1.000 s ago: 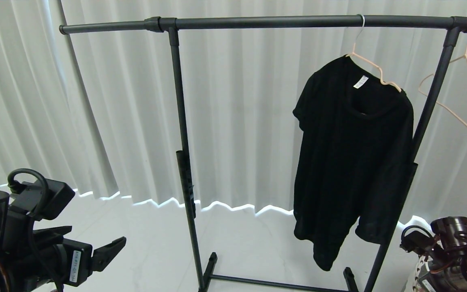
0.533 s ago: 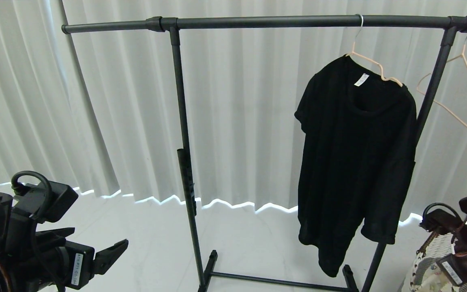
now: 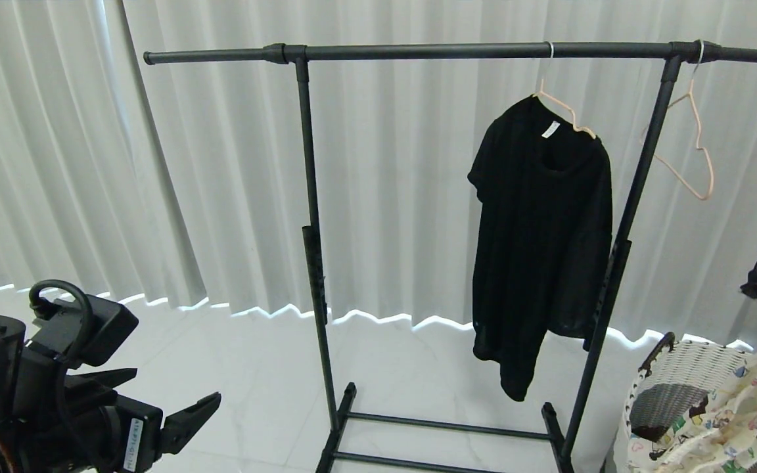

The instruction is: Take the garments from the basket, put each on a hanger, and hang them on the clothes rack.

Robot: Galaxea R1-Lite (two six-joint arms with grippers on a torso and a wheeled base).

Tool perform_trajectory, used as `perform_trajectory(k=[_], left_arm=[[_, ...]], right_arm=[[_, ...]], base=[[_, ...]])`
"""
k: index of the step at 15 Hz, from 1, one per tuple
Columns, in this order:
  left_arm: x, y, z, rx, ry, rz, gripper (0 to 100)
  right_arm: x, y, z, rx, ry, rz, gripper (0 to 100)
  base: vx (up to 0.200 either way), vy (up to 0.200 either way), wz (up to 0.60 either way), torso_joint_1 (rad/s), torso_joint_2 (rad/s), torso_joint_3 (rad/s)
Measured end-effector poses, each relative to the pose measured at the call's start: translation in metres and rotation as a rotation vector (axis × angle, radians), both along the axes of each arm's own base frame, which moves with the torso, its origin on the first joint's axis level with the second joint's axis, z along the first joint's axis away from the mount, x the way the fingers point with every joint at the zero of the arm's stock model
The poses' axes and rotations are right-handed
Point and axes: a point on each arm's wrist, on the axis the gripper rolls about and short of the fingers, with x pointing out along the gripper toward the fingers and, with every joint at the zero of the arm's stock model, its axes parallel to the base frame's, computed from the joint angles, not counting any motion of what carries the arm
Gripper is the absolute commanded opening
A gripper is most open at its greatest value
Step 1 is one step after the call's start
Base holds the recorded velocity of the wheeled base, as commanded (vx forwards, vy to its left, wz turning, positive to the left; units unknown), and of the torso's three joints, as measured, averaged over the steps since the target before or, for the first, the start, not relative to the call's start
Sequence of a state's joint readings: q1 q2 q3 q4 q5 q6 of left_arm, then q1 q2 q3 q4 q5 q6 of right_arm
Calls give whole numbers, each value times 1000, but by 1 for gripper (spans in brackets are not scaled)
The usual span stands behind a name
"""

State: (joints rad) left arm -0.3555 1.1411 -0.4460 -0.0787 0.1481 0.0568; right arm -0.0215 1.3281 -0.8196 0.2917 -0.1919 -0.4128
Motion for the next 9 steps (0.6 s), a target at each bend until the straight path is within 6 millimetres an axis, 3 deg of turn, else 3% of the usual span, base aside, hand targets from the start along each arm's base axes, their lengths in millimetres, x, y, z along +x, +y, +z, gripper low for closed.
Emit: perform_trajectory(k=[1, 6, 9], left_arm=[[0, -3, 2, -8, -21, -20, 100], [-4, -11, 6, -25, -54, -84, 100], [-14, -25, 10, -105, -61, -294, 100]], right_arm=[[-2, 4, 10, 6, -17, 16, 0], [-6, 32, 52, 56, -96, 124, 0], [-4, 64, 75, 130, -156, 242, 0]], base=[[-200, 0, 0, 2, -2, -2], [0, 0, 0, 0, 0, 0], [0, 0, 0, 0, 0, 0]])
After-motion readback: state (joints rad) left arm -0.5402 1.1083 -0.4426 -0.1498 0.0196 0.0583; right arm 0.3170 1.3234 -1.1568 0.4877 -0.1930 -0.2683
